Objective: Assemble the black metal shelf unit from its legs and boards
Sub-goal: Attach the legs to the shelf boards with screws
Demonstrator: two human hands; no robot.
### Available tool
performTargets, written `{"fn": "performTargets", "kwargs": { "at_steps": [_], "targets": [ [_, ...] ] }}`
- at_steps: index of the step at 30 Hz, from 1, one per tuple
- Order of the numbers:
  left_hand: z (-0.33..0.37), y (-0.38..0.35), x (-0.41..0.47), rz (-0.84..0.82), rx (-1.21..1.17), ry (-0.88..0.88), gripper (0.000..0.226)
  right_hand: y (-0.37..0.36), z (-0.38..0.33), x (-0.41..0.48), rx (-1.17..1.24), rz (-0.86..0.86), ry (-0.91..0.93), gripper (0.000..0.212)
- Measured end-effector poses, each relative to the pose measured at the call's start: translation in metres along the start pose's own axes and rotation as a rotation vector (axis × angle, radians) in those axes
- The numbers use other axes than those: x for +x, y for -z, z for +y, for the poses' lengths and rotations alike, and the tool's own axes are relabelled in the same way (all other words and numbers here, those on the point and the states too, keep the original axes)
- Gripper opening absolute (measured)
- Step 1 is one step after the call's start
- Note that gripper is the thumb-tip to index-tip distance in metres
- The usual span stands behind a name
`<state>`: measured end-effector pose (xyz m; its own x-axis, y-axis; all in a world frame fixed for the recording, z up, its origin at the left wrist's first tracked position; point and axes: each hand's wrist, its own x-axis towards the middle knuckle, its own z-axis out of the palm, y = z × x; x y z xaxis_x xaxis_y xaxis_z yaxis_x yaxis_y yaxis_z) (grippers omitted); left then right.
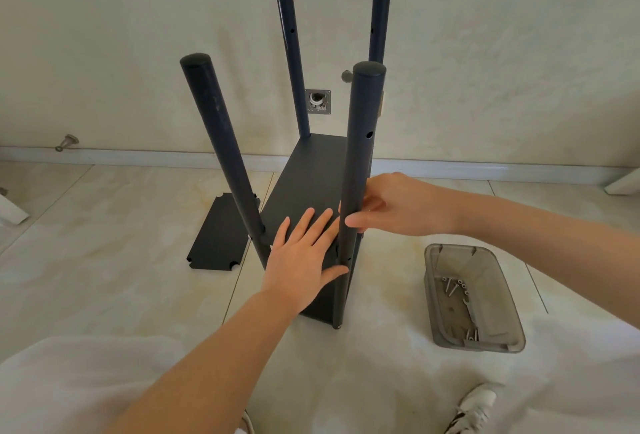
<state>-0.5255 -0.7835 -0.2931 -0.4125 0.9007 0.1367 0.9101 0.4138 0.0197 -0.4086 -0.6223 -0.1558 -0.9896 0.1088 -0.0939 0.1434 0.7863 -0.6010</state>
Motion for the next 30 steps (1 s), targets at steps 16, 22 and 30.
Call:
{"fn": "performTargets", "kwargs": {
  "at_steps": [16, 22, 30],
  "targets": [
    [0.001, -0.004, -0.006, 0.107, 0.069, -0.009, 0.07, -0.001, 0.024, -0.006, 0.058, 0.01, -0.099, 0.023],
    [0.003, 0.002, -0.006, 0.055, 0.074, 0.003, 0.077, -0.03, 0.121, -0.018, -0.302, -0.354, -0.608, 0.035],
    [0.003, 0.0, -0.006, 0.072, 0.081, 0.004, 0.073, -0.133, 0.203, -0.055, -0.2, -0.309, -0.934, 0.047]
  ]
}}
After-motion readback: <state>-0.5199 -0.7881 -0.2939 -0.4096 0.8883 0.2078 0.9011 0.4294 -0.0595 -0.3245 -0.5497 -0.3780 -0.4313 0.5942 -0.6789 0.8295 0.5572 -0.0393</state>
